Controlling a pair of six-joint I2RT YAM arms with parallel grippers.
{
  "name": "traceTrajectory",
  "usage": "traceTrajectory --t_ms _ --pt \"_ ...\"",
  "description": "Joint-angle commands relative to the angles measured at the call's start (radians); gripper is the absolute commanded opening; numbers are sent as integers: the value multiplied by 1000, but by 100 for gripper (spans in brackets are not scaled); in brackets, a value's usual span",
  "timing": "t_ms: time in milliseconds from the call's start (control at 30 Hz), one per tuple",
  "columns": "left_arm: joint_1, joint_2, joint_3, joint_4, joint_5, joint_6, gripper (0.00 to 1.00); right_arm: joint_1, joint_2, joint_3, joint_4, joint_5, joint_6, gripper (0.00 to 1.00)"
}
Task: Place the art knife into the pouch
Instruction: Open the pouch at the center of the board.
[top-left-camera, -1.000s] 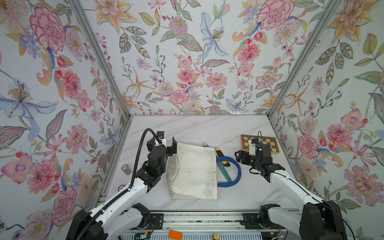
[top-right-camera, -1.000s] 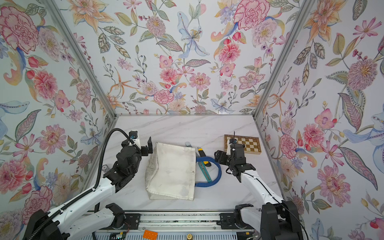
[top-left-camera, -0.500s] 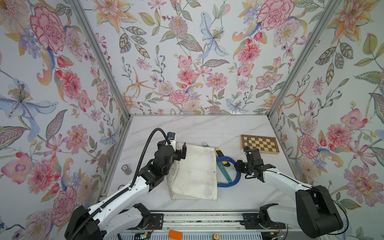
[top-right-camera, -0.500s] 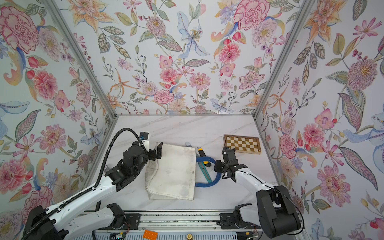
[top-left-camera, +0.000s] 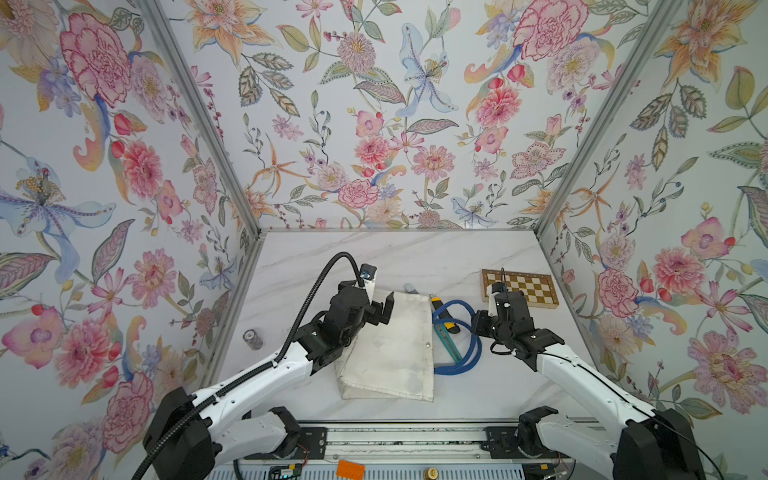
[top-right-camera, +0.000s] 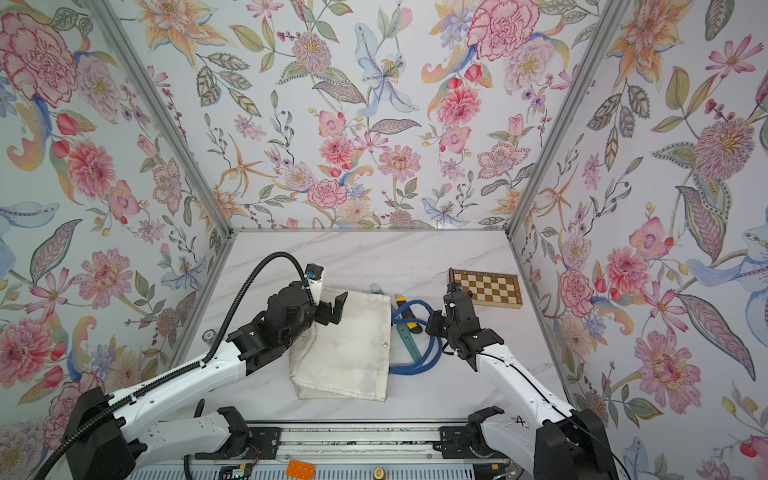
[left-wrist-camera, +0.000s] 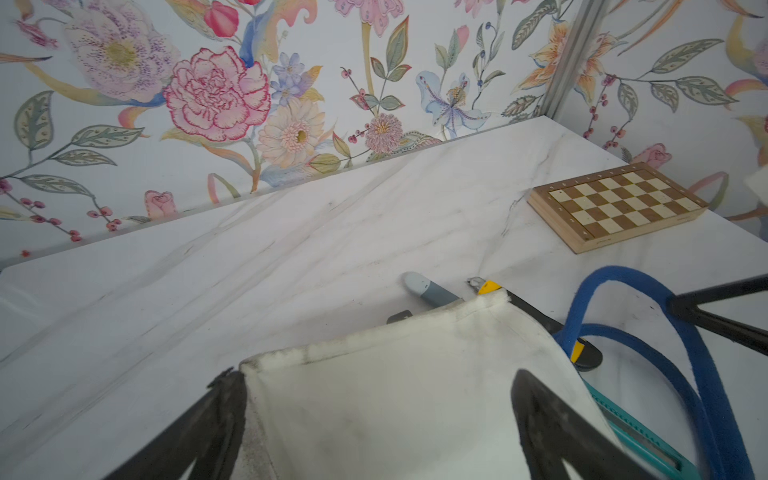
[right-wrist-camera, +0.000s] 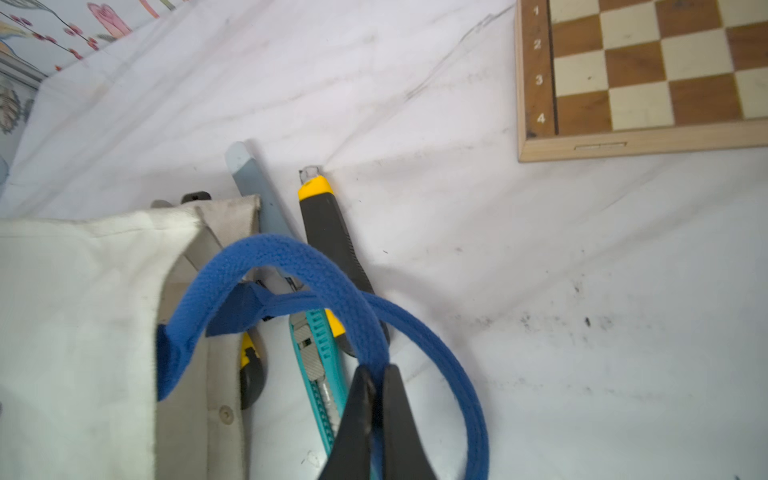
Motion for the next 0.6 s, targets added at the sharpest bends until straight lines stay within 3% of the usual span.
traceTrajectory --t_ms 0,200,567 --pt "-28 43 38 13 103 -4 99 7 -30 39 4 -62 62 0" --pt "-110 79 55 65 203 38 99 8 12 128 -5 -176 124 0" --pt "-124 133 -57 328 450 -13 99 8 94 255 48 -306 228 0"
